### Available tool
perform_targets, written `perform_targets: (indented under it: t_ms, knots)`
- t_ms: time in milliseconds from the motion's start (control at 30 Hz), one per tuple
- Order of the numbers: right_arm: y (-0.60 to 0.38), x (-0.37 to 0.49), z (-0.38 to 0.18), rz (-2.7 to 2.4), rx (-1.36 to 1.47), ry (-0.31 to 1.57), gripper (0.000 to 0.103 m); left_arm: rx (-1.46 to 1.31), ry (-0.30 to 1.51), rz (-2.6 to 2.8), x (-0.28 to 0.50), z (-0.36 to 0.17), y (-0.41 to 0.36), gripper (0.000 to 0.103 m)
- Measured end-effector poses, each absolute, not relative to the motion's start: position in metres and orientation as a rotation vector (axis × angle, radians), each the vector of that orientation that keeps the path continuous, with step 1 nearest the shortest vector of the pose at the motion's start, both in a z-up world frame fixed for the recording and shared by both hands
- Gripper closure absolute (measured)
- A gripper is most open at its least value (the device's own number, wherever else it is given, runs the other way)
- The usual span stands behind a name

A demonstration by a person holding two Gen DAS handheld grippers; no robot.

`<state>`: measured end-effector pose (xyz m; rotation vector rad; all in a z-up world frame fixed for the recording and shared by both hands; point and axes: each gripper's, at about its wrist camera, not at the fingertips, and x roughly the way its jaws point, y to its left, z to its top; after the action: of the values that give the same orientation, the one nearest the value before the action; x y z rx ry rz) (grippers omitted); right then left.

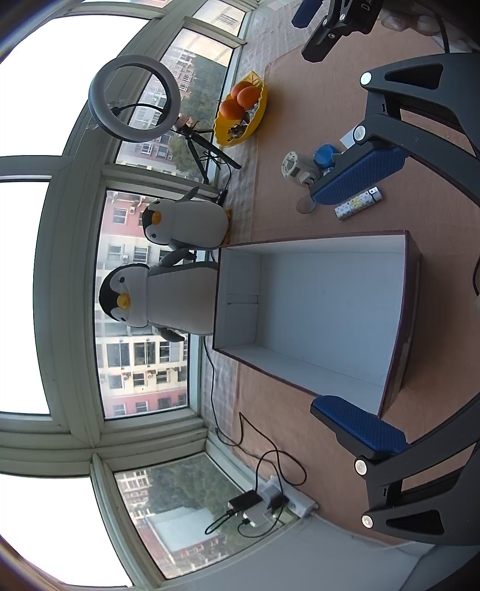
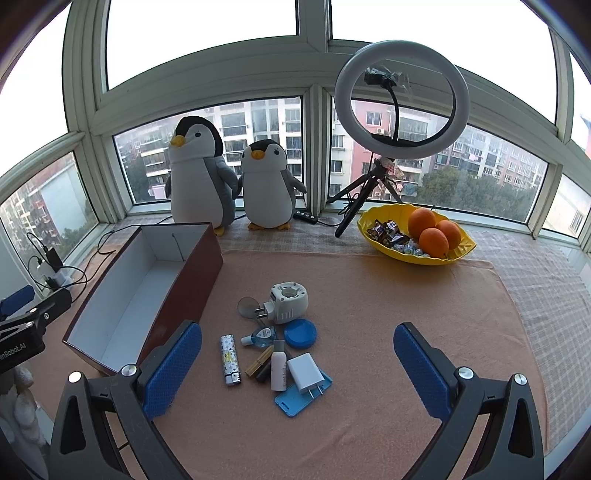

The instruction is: Organize rigid objects

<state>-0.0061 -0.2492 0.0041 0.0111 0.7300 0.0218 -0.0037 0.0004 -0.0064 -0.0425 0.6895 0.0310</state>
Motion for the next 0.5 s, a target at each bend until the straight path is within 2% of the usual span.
perform_targets:
  t_ms: [500]
  knots:
    - [-0.2485,-0.0062,0.0053,0.022,0.013,0.733,0.000,-0.041,0.685,0.036,-0.0027,-0.0070,0.0011,0.000]
